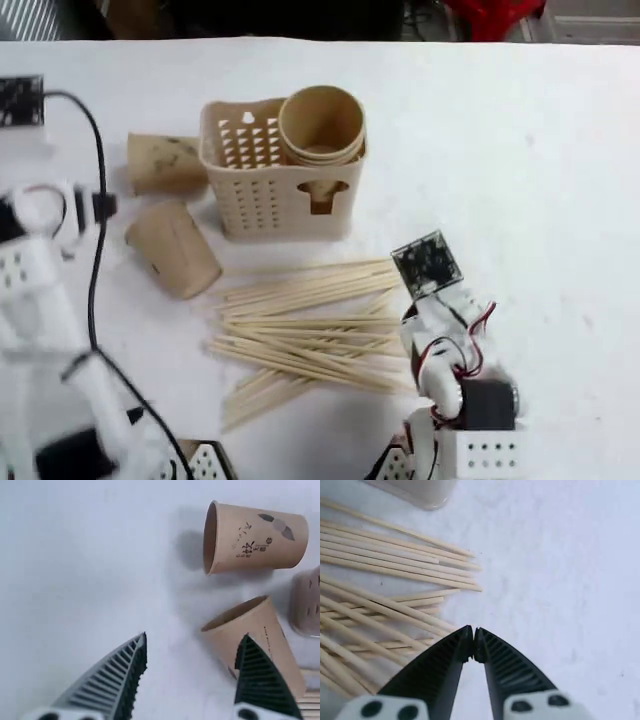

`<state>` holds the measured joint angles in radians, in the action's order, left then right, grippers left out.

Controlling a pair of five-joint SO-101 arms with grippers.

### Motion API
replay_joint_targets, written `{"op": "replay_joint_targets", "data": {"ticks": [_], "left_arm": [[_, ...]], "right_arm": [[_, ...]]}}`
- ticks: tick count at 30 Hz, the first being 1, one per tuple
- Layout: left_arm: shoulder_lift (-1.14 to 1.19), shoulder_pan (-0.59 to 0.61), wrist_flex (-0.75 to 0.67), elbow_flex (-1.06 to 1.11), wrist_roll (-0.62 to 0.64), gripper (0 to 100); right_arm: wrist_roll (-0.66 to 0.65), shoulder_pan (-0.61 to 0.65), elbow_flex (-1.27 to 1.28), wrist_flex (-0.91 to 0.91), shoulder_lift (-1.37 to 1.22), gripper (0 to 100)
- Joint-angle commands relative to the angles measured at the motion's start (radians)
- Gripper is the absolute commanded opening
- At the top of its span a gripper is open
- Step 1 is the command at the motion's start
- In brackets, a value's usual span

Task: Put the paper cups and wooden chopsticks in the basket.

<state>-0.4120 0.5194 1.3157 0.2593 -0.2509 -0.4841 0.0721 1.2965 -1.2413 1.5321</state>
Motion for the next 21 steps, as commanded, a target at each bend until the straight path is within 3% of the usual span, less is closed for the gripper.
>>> {"op": "replay_joint_targets", "data": {"ticks": [1, 10, 21], "left_arm": [[0.274, -0.09, -0.025, -0.279, 0.055, 29], [0.849, -0.122, -0.028, -0.827, 0.066, 29], [1.34, -0.196, 0.218, -1.358, 0.069, 29]], "right_arm": [[-0.003, -0.018, 0.184, 0.088, 0.102, 1.8], [-0.011, -0.079, 0.29, 0.051, 0.274, 1.8], [-0.003, -0.081, 0.296, 0.073, 0.269, 1.7]]}}
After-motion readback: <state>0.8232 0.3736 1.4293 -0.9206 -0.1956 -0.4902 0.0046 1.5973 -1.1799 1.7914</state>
